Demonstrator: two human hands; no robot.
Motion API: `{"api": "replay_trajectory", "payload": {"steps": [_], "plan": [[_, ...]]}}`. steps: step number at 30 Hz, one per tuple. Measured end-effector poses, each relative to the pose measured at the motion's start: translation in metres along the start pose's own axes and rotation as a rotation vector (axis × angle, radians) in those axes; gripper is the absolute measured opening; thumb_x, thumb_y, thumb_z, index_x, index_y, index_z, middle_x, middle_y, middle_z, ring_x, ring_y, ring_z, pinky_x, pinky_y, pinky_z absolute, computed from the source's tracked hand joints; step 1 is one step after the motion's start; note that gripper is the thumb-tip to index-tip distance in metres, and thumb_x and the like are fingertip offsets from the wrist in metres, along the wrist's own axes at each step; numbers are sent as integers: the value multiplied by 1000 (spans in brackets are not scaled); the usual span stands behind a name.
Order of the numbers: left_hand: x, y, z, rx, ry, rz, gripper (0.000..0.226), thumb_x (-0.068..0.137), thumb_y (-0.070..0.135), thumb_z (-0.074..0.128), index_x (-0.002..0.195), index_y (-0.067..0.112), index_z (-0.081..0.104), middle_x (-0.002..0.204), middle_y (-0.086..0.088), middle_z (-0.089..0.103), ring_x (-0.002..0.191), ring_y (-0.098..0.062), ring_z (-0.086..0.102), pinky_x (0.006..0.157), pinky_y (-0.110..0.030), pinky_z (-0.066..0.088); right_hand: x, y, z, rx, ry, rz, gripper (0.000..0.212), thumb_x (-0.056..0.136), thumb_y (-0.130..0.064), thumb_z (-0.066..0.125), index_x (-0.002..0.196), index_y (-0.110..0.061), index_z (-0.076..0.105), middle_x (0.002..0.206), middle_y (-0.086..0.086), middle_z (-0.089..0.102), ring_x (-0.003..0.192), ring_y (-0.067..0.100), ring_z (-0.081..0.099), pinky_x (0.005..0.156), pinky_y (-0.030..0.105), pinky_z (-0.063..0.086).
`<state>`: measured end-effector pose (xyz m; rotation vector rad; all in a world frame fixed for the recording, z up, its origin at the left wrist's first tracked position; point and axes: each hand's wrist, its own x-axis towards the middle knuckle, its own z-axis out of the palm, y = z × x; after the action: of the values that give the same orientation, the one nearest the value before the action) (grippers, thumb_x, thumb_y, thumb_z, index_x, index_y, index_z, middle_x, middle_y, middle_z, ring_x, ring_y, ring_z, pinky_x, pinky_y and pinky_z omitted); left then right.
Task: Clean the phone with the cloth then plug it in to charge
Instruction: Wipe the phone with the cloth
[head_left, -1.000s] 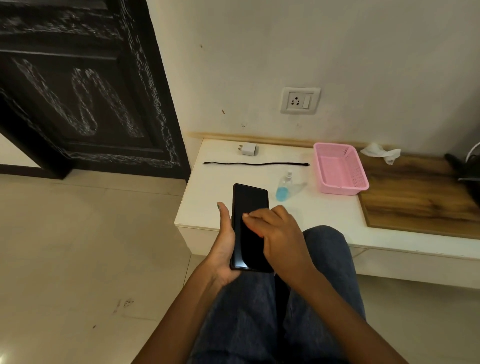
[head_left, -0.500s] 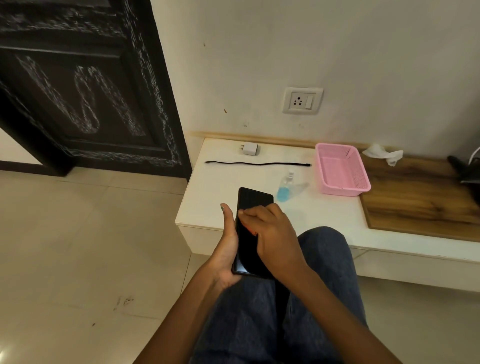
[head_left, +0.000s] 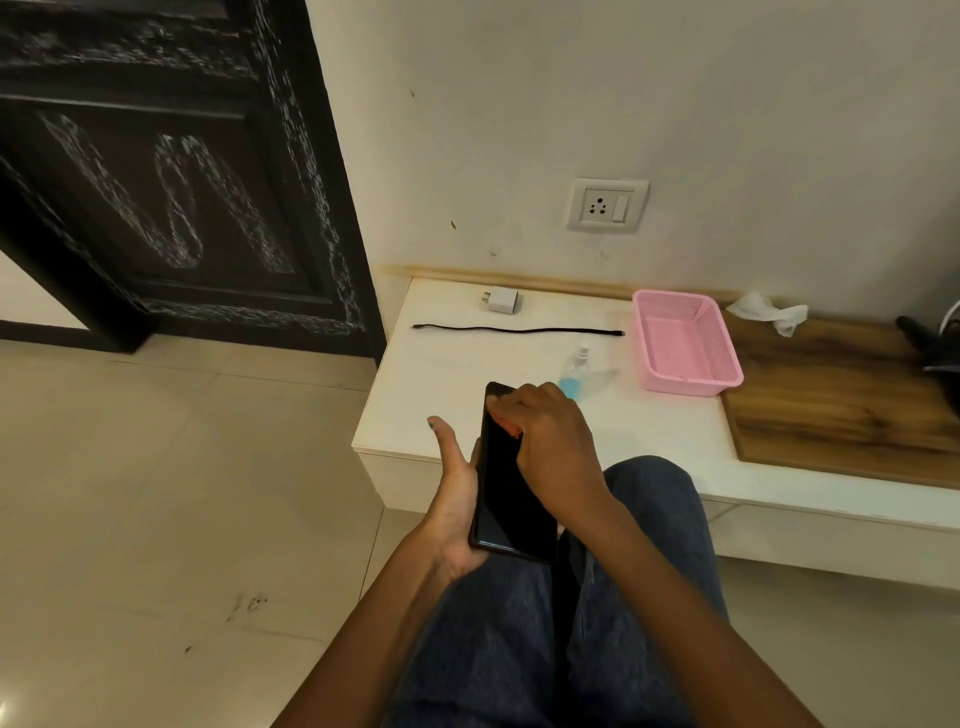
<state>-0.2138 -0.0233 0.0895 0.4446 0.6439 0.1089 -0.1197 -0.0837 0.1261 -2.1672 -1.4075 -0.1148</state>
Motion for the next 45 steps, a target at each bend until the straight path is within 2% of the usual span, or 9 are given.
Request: {"api": "replay_trajectory", "payload": {"steps": [4, 9, 12, 22, 26, 31, 35, 41, 45], "plan": [[2, 3, -12, -46, 49, 40, 103, 62, 93, 25, 124, 18, 60, 117, -20, 67, 108, -36, 63, 88, -50, 51, -20, -15, 3, 61, -46, -55, 28, 71, 11, 70, 93, -6, 73, 81, 6, 68, 73, 27, 58, 60, 40, 51], [0, 13, -20, -22, 74, 70, 113, 63, 94, 16, 120, 9, 64, 122, -21, 63, 115, -36, 59, 95, -46, 49, -43, -37, 1, 107, -45, -119, 39, 65, 10, 71, 99, -8, 74, 87, 2, 71, 78, 23, 63, 66, 33, 56], [-4, 17, -18, -33, 33, 64, 113, 65, 93, 14, 105, 5, 73, 112, -23, 68, 105, -34, 66, 85, -42, 56, -52, -43, -1, 96, -13, -173, 37, 63, 5, 67, 96, -10, 75, 89, 0, 72, 80, 20, 65, 72, 29, 57], [-3, 22, -20, -53, 72, 6, 91, 81, 78, 30, 127, 4, 56, 120, -18, 63, 109, -29, 59, 106, -41, 39, -74, -33, 0, 180, -51, -253, 42, 66, 9, 76, 103, -11, 73, 101, -1, 72, 95, 17, 65, 79, 30, 57], [-3, 22, -16, -65, 77, 30, 81, 86, 73, 30, 113, 5, 65, 104, -17, 70, 94, -27, 67, 94, -40, 48, -72, -22, -3, 172, -27, -307, 35, 72, 5, 68, 102, -11, 74, 100, 0, 72, 95, 17, 65, 84, 30, 55], [-4, 26, -15, -81, 40, 37, 78, 88, 71, 25, 121, 9, 59, 104, -17, 71, 86, -28, 70, 73, -39, 60, -73, -5, -6, 136, -9, -338, 33, 75, 5, 65, 103, -10, 73, 100, 0, 72, 94, 18, 65, 81, 30, 56], [-2, 27, -19, -49, 26, 60, 76, 88, 70, 23, 124, 12, 58, 109, -17, 70, 91, -29, 69, 76, -41, 58, -75, 4, -6, 108, 13, -331, 32, 75, 5, 70, 104, -9, 73, 100, 2, 72, 93, 18, 65, 79, 29, 56], [-1, 31, -21, -7, -11, 80, 77, 88, 71, 25, 121, 12, 62, 113, -17, 69, 95, -28, 69, 78, -43, 59, -66, -1, -5, 50, 20, -350, 32, 88, -7, 45, 103, -6, 73, 99, 5, 72, 92, 21, 67, 78, 29, 57], [-1, 31, -24, 26, -6, 69, 78, 86, 72, 30, 106, 10, 73, 111, -18, 69, 99, -29, 68, 84, -44, 57, -47, 1, -2, 7, 51, -344, 27, 77, 5, 64, 102, -3, 73, 97, 9, 72, 88, 26, 67, 75, 33, 58]]}}
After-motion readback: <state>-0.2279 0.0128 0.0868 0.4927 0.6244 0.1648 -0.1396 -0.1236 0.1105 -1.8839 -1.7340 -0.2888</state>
